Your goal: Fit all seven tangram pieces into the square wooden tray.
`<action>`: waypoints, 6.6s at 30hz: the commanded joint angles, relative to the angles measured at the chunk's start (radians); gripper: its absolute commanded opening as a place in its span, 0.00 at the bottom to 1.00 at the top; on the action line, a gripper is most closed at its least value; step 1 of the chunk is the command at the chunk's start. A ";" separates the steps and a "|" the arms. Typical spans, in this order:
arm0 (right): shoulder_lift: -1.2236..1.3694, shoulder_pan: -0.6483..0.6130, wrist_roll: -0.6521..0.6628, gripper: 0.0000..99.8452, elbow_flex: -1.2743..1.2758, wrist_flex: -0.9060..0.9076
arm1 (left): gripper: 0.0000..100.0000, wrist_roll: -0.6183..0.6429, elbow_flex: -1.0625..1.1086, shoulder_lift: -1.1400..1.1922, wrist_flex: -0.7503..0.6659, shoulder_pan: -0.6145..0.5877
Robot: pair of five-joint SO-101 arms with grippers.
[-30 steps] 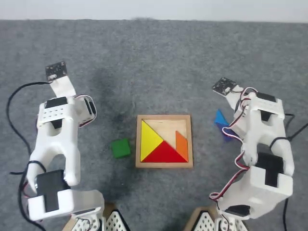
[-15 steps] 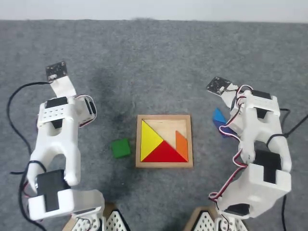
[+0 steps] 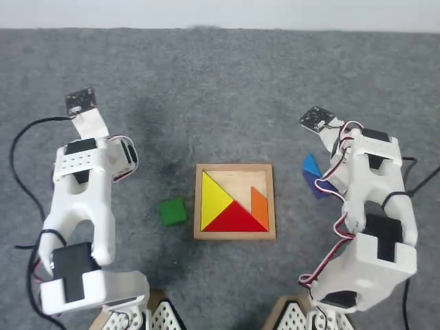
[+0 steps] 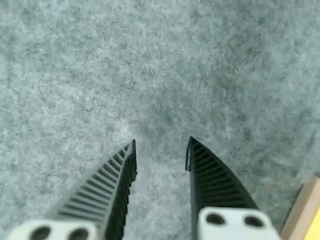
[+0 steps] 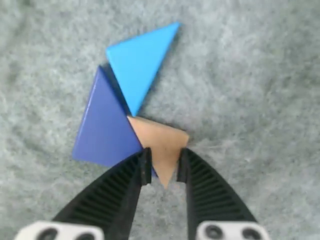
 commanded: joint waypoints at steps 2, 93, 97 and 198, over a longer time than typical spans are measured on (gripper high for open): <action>-0.035 -0.004 -0.014 0.26 -0.003 0.021 | 0.15 0.011 -0.007 -0.006 -0.017 0.005; 0.245 0.021 -0.282 0.18 -0.272 0.251 | 0.15 0.012 -0.005 -0.006 -0.014 0.008; 0.217 0.054 -0.358 0.14 -0.278 0.232 | 0.15 0.012 -0.005 -0.006 -0.014 0.008; -0.209 -0.047 -0.666 0.17 0.078 0.114 | 0.15 0.012 0.042 -0.006 -0.049 0.074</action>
